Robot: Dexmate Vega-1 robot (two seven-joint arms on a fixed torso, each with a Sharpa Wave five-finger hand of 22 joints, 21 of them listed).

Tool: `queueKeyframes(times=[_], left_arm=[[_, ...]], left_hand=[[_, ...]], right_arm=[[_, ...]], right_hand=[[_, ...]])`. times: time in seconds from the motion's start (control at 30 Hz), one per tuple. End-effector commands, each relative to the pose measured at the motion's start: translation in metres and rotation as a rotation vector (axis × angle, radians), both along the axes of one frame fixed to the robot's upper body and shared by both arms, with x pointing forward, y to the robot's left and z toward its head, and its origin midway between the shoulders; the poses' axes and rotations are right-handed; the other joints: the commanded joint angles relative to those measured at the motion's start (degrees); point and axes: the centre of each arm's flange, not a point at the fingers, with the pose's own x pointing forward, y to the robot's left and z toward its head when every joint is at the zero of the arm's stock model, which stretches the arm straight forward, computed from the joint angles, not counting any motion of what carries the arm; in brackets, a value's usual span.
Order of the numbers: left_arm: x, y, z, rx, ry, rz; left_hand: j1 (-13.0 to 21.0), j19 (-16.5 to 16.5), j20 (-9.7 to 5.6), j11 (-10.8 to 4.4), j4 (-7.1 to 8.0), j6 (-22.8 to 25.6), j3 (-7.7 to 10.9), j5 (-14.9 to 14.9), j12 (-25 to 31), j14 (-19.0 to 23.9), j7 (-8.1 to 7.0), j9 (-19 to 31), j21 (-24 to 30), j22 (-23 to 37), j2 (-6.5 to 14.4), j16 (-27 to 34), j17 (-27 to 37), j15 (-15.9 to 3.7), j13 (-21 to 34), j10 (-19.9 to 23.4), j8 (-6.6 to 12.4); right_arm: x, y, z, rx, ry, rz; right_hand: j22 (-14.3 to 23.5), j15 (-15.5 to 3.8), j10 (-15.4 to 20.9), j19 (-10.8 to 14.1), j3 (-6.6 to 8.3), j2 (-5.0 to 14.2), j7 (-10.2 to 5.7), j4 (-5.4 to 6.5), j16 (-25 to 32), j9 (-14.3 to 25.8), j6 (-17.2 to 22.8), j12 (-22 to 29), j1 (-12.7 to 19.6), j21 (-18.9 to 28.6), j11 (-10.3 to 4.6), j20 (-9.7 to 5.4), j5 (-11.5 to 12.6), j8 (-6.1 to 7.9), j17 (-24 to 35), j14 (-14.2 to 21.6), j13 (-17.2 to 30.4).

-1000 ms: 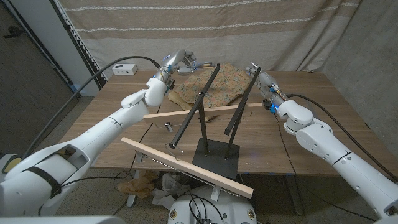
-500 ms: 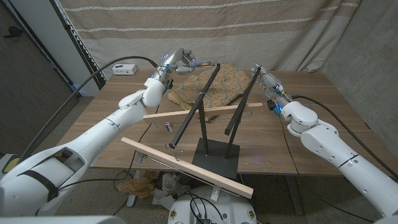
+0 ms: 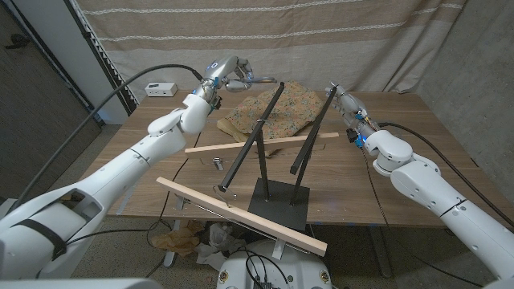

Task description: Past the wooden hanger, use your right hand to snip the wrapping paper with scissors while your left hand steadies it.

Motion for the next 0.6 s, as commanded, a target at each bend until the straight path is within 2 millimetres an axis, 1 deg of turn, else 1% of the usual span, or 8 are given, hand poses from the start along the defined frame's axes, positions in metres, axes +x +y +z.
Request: queueKeyframes(times=[0.03,0.2,0.27,0.3,0.33,0.5,0.53,0.6], left_arm=[[-0.009,-0.001,0.016,0.041,-0.019,0.026],[-0.009,-0.003,0.021,0.024,-0.010,0.058],[-0.009,-0.003,0.024,0.011,-0.001,0.053],[-0.010,-0.003,0.026,0.011,0.005,0.055],[-0.010,-0.003,0.029,0.013,0.004,0.057],[-0.014,-0.003,0.040,0.035,-0.005,0.072],[-0.014,-0.004,0.041,0.040,-0.009,0.074],[-0.015,-0.004,0.044,0.052,-0.013,0.074]], left_hand=[[5.06,-4.81,-1.41,0.01,2.42,2.81,-5.93,4.79,5.36,-1.63,0.27,3.50,6.13,2.32,4.17,4.40,-2.30,-1.63,-2.74,-3.45,-1.69],[5.17,-4.79,-1.44,-0.11,2.31,2.86,-5.91,4.76,5.37,-1.58,0.23,3.51,6.08,2.18,4.02,4.33,-2.35,-1.64,-2.80,-3.25,-1.65],[5.17,-4.79,-1.44,-0.11,2.31,2.86,-5.91,4.76,5.37,-1.57,0.23,3.51,6.08,2.18,4.02,4.33,-2.35,-1.64,-2.79,-3.25,-1.65],[3.99,-4.68,-1.40,1.00,3.11,1.89,-6.51,4.52,5.39,-1.14,0.56,3.82,6.05,1.87,4.19,5.03,-1.65,-1.18,-2.90,-2.82,-1.73],[4.73,-3.96,-2.29,-0.44,2.49,2.52,-5.41,4.28,4.23,-0.38,0.12,4.34,5.34,-0.08,3.41,3.84,-2.07,-1.59,-3.68,-2.03,-0.92],[4.76,-3.95,-2.30,-0.47,2.47,2.53,-5.38,4.27,4.23,-0.37,0.13,4.35,5.33,-0.11,3.39,3.82,-2.08,-1.60,-3.68,-1.99,-0.90],[4.08,-4.15,-2.78,0.26,2.77,2.32,-8.63,4.55,6.46,-0.66,0.07,5.20,6.66,1.09,3.38,5.13,-1.31,-1.60,-2.73,-3.30,-1.13],[3.98,-3.85,-3.19,-0.03,2.74,2.67,-8.38,4.39,6.05,-0.12,0.05,5.24,6.31,0.14,2.98,4.51,-1.61,-1.59,-3.16,-2.97,-0.97]], right_arm=[[0.001,-0.002,0.001,-0.013,0.006,-0.002],[0.001,-0.004,0.001,-0.020,0.004,-0.009],[0.001,-0.005,0.002,-0.016,0.004,-0.008],[0.001,-0.006,0.002,-0.016,0.004,-0.007],[0.001,-0.006,0.002,-0.016,0.006,-0.013],[0.002,-0.008,0.001,-0.016,0.005,-0.009],[0.002,-0.008,0.001,-0.014,0.005,-0.006],[0.001,-0.008,0.000,-0.016,0.002,-0.010]], right_hand=[[0.16,0.20,-0.08,0.10,0.35,0.00,0.04,-0.10,-0.06,0.29,-0.33,-0.05,0.80,0.33,0.07,0.21,-0.40,-0.20,0.27,-0.54,0.17],[0.17,0.19,-0.71,0.02,0.38,-0.20,-0.19,-0.23,-0.08,0.28,-1.52,-0.32,1.05,0.30,0.12,0.24,-0.59,-0.77,0.27,-0.70,0.17],[0.17,0.27,-0.80,0.05,0.40,-0.22,-0.21,-0.25,-0.11,0.28,-1.52,-0.36,1.10,0.31,0.12,0.15,-0.62,-0.79,0.27,-0.78,0.17],[0.17,0.25,-0.82,0.06,0.40,-0.24,-0.24,-0.26,-0.10,0.28,-1.53,-0.37,1.12,0.31,0.10,0.13,-0.63,-0.80,0.27,-0.76,0.17],[0.17,0.23,-0.82,0.05,0.40,-0.25,-0.24,-0.27,-0.09,0.28,-1.53,-0.37,1.14,0.31,0.09,0.11,-0.64,-0.80,0.28,-0.74,0.17],[0.17,0.23,-0.87,0.05,0.43,-0.29,-0.25,-0.31,-0.07,0.28,-1.42,-0.39,1.23,0.31,0.03,0.04,-0.71,-0.79,0.28,-0.75,0.17],[0.17,0.25,-0.87,0.06,0.43,-0.30,-0.25,-0.32,-0.08,0.28,-1.39,-0.39,1.24,0.31,0.03,0.02,-0.73,-0.79,0.28,-0.76,0.17],[0.17,0.24,-0.82,0.06,0.43,-0.33,-0.23,-0.33,-0.07,0.27,-1.38,-0.38,1.27,0.31,0.11,-0.04,-0.76,-0.80,0.28,-0.77,0.18]])
